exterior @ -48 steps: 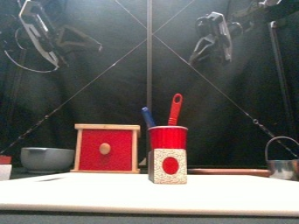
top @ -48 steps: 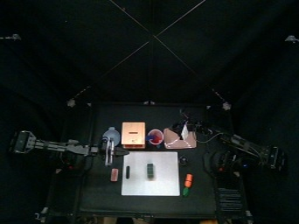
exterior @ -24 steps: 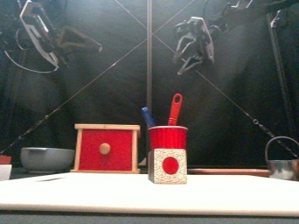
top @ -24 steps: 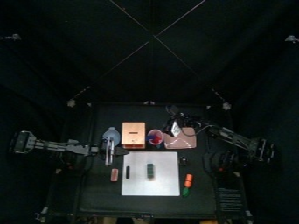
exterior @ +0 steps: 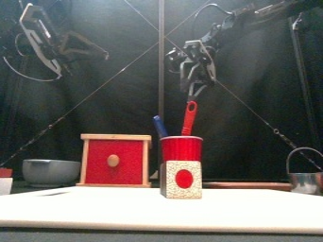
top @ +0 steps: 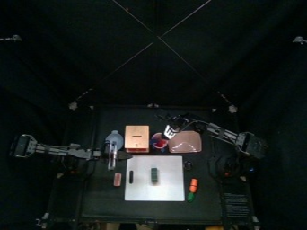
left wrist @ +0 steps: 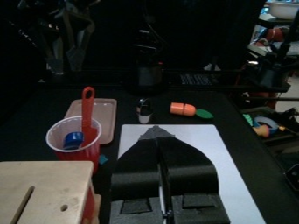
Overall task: Cut the sushi into 4 pieces with the knife
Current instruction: Pick up the knife at its handle with right hand
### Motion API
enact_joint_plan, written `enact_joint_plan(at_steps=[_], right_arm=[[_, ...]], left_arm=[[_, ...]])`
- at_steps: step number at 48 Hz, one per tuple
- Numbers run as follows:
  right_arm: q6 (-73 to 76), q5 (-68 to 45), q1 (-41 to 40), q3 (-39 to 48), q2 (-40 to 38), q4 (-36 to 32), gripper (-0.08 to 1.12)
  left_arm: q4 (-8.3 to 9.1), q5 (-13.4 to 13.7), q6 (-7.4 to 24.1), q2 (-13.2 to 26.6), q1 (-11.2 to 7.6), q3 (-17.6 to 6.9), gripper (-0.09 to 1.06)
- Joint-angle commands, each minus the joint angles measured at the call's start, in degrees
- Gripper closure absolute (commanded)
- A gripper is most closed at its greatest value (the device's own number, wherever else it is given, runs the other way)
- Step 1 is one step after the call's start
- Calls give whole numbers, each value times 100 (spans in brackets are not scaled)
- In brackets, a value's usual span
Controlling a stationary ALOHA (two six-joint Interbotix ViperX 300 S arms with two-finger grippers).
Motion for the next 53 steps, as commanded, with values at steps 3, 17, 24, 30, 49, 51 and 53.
enact_joint_plan(at_steps=[3,17,24,30,49,51,53], right_arm=[[-9,272,53,-413,211,79,20],[0,861,237,-791,703,26,20],[9,1090,246,-923,967,-62,20],[9,1151,246,-1046,1134,-88,20],[18,1731,255,-1292,1494,-404,20],[18,1731,255,-1310,1521,-413,20],[18,1740,255,-1336,1547,-422,21]], left_arm=[[-26,-44,18,9,26,-53,99],[-26,-44,9,9,26,26,99],[-26,-44,9,9,26,62,99],[-26,-44,0,9,26,88,99],[-26,-44,-9,9,26,149,99],[-26,-44,-9,9,26,158,99],[-26,-44,-9,9,26,158,99]])
